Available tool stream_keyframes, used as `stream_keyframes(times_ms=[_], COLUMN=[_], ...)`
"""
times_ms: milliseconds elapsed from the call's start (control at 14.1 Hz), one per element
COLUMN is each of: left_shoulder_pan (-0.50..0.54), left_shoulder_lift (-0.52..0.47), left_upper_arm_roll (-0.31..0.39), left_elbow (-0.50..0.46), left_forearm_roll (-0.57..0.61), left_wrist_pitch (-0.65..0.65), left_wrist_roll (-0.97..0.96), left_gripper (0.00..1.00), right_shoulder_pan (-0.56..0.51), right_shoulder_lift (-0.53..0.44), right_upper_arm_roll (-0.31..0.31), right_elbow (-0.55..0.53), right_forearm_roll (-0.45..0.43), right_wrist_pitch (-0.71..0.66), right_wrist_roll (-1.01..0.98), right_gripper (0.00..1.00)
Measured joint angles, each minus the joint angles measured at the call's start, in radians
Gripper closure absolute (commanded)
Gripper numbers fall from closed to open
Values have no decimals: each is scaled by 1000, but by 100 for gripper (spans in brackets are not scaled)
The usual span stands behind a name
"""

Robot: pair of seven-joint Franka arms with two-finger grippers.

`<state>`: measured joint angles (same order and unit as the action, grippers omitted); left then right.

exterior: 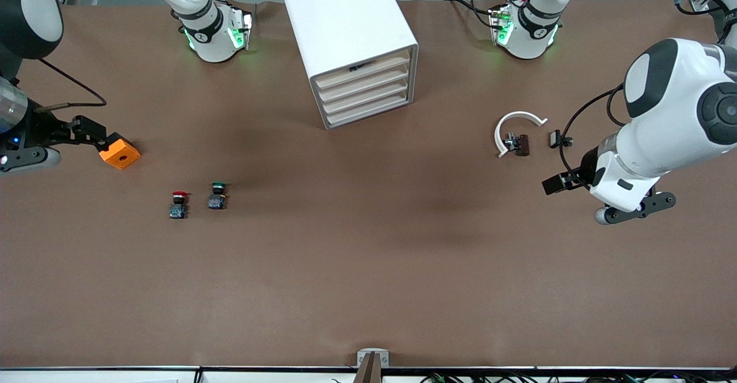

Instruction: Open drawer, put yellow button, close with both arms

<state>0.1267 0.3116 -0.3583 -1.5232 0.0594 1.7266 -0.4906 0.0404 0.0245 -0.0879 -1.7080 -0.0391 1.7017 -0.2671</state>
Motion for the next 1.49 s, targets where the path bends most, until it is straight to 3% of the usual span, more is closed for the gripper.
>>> stream_keyframes(times_ms=[354, 638, 1063, 1488], left_shoulder_pan=[52, 95, 95, 102], left_shoulder_lift=[-18, -87, -179, -196], left_upper_arm_roll=[1, 9, 9, 13], left_elbow=[48, 78, 79, 79], left_forearm_roll=[6, 6, 6, 6], left_wrist_pitch=[-23, -90, -184, -200], left_wrist_roll=[67, 185, 239, 300], left_gripper=[0, 0, 0, 0], right_shoulder_pan=[11, 13, 6, 6], right_shoulder_lift=[-64, -94, -97, -84], right_upper_arm_roll=[22, 25, 13, 13], right_elbow=[-48, -15, 52, 56], right_forearm_roll=[5, 6, 18, 18], right_wrist_pitch=[-3, -48, -56, -53], right_wrist_roll=[102, 132, 134, 134], right_gripper=[0, 0, 0, 0])
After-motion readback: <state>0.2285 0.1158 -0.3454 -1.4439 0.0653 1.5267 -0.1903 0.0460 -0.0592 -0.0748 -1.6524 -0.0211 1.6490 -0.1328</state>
